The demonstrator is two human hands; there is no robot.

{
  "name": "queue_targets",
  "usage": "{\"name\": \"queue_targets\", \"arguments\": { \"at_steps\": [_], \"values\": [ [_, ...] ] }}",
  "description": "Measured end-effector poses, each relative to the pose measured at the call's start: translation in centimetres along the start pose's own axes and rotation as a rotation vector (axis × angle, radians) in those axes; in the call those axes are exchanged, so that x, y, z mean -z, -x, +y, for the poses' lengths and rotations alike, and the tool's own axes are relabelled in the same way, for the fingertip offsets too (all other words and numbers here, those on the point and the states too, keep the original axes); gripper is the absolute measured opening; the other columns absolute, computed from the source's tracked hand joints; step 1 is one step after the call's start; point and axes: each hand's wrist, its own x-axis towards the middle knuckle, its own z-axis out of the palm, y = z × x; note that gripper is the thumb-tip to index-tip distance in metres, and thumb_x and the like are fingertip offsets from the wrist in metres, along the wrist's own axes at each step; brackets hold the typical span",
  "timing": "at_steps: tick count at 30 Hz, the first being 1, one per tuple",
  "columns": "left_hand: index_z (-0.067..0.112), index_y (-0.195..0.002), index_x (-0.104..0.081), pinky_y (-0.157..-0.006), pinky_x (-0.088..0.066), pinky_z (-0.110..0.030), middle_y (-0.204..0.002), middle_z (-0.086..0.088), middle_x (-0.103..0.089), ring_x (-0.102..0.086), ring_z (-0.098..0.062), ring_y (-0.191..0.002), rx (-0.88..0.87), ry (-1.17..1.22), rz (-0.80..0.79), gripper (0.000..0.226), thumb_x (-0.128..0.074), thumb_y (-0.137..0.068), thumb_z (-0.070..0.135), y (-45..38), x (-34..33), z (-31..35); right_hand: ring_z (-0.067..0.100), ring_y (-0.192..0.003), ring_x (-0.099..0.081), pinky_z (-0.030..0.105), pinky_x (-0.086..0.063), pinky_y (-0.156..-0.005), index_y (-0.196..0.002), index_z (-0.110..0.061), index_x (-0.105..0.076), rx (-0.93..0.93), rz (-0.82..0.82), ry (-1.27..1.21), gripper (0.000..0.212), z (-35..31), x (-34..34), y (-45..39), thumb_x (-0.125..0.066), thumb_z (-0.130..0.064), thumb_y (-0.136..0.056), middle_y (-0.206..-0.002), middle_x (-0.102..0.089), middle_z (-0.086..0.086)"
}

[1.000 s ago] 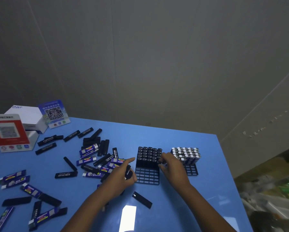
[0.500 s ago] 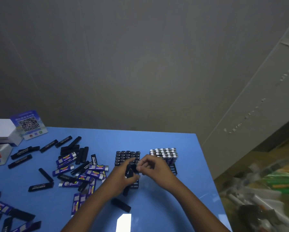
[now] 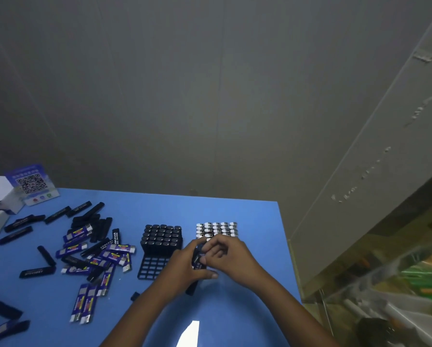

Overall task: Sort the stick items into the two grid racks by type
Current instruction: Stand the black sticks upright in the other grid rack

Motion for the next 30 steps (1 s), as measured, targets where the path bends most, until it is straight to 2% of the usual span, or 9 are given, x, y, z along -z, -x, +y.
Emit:
{"name": "queue_targets", "arguments": {
  "at_steps": [4,7,10,13,17,20,22,25,30],
  "values": [
    [0.026,-0.134,-0.050,-0.069,-0.045,-0.005,-0.095,0.019,-0.065,-0.060,0.017,-0.082,0.031,0.000,0.023,0.085,-0.091,-0.060,0.031,0.3,-1.0,0.8,0.008,-0.073,-0.063,0.023,-0.055,-0.075,-0.097,-0.010,-0.073,0.004,-0.023,-0.066,0.018,1.1,1.8,0.3,-0.080,-0.007,-0.081,-0.075,-0.070,-0.003],
    [0.029,-0.133,-0.050,-0.067,-0.045,-0.006,-0.086,0.018,-0.062,-0.059,0.012,-0.072,0.057,-0.005,0.056,0.086,-0.091,-0.058,0.035,0.6,-1.3,0.9,0.017,-0.076,-0.064,0.030,-0.057,-0.081,-0.101,-0.013,-0.077,0.037,0.004,-0.096,0.016,1.6,3.1,0.3,-0.074,-0.005,-0.087,-0.083,-0.072,0.009],
    [0.032,-0.134,-0.048,-0.072,-0.048,-0.012,-0.076,0.002,-0.068,-0.064,-0.005,-0.073,0.087,0.005,0.051,0.099,-0.087,-0.045,0.056,0.9,-1.1,0.4,0.032,-0.085,-0.066,0.038,-0.056,-0.082,-0.098,-0.023,-0.079,0.083,0.067,-0.055,0.022,2.0,4.2,0.1,-0.066,-0.006,-0.093,-0.093,-0.074,0.013],
    [0.035,-0.129,-0.046,-0.082,-0.051,-0.019,-0.077,-0.003,-0.072,-0.068,-0.017,-0.076,0.105,0.074,0.044,0.103,-0.083,-0.039,0.067,0.9,-0.9,-0.3,0.018,-0.071,-0.065,0.026,-0.055,-0.068,-0.098,-0.007,-0.075,0.037,0.127,-0.148,0.016,2.1,5.4,-0.3,-0.061,0.001,-0.095,-0.081,-0.071,0.005],
    [0.037,-0.125,-0.046,-0.082,-0.052,-0.019,-0.077,0.000,-0.072,-0.067,-0.012,-0.075,0.128,0.088,0.051,0.088,-0.084,-0.046,0.051,0.8,-0.6,-0.4,0.024,-0.082,-0.074,0.025,-0.057,-0.077,-0.096,0.004,-0.063,-0.071,0.159,-0.334,0.004,2.6,5.9,-0.4,-0.064,0.005,-0.092,-0.097,-0.071,0.020],
    [0.041,-0.119,-0.047,-0.083,-0.052,-0.019,-0.075,0.008,-0.071,-0.065,-0.005,-0.072,0.125,0.070,0.067,0.080,-0.083,-0.048,0.049,0.4,-0.1,-0.3,0.031,-0.097,-0.073,0.027,-0.057,-0.083,-0.097,-0.001,-0.057,-0.101,0.147,-0.432,0.017,2.9,5.6,-0.3,-0.065,0.011,-0.088,-0.116,-0.068,0.027],
    [0.039,-0.123,-0.048,-0.080,-0.052,-0.019,-0.077,0.008,-0.072,-0.067,-0.007,-0.075,0.120,0.051,0.066,0.087,-0.082,-0.046,0.057,0.0,0.1,-0.3,0.033,-0.102,-0.072,0.028,-0.056,-0.085,-0.116,-0.006,-0.057,-0.090,0.094,-0.436,0.037,2.7,5.5,0.0,-0.067,0.012,-0.085,-0.123,-0.063,0.027],
    [0.031,-0.132,-0.050,-0.090,-0.052,-0.028,-0.080,0.000,-0.073,-0.068,-0.012,-0.082,0.123,0.037,0.069,0.091,-0.082,-0.050,0.053,-0.6,0.4,-0.1,0.036,-0.106,-0.070,0.035,-0.053,-0.099,-0.141,-0.036,-0.047,-0.071,-0.036,-0.375,0.073,2.4,5.8,0.2,-0.070,0.003,-0.084,-0.130,-0.059,0.018],
    [0.028,-0.135,-0.050,-0.087,-0.050,-0.027,-0.077,0.004,-0.072,-0.064,-0.006,-0.078,0.120,0.033,0.071,0.083,-0.084,-0.060,0.040,-1.5,0.9,0.3,0.023,-0.098,-0.069,0.035,-0.052,-0.100,-0.145,-0.052,-0.036,0.015,-0.132,-0.214,0.083,1.1,5.7,-0.4,-0.067,0.002,-0.090,-0.118,-0.055,0.016]
  ]
}}
